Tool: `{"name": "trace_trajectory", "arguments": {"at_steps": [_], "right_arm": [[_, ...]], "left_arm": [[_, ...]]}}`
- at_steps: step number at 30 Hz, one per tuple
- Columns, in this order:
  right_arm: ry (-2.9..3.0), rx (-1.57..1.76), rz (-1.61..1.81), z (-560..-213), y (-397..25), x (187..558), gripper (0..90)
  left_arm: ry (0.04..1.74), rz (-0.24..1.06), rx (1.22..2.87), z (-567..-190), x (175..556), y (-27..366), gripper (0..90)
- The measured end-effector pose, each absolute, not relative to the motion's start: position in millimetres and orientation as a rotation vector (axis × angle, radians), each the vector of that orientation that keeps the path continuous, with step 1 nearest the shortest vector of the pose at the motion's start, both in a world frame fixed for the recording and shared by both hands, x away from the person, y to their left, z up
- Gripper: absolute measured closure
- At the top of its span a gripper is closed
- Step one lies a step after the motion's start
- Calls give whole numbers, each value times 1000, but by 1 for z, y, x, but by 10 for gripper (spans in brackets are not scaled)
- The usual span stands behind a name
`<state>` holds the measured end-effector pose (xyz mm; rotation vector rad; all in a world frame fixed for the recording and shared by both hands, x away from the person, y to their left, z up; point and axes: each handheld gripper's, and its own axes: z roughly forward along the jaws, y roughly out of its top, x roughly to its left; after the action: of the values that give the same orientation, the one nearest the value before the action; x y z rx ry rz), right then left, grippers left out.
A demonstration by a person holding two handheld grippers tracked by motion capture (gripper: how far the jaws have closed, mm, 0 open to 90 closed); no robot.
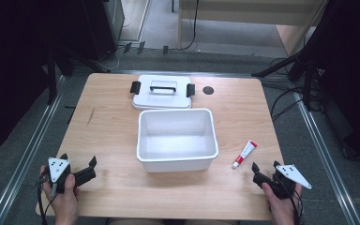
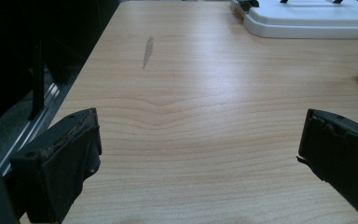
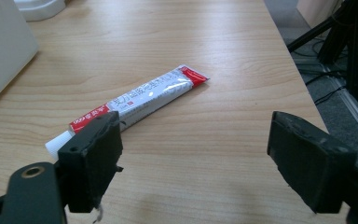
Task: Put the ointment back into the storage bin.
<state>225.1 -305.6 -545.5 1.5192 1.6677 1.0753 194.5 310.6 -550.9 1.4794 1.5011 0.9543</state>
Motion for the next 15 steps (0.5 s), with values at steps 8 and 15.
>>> {"name": "trace_trajectory", "arguments": {"at_steps": [8,15], "right_arm": [[1765,1644,974,-526,-299,235,157],[1985,1754,616,-519,-280,251,159]], "left_arm": [[1491,980,1508,-551,196,307,0],[1482,979,1515,-551,195,306,0]]}}
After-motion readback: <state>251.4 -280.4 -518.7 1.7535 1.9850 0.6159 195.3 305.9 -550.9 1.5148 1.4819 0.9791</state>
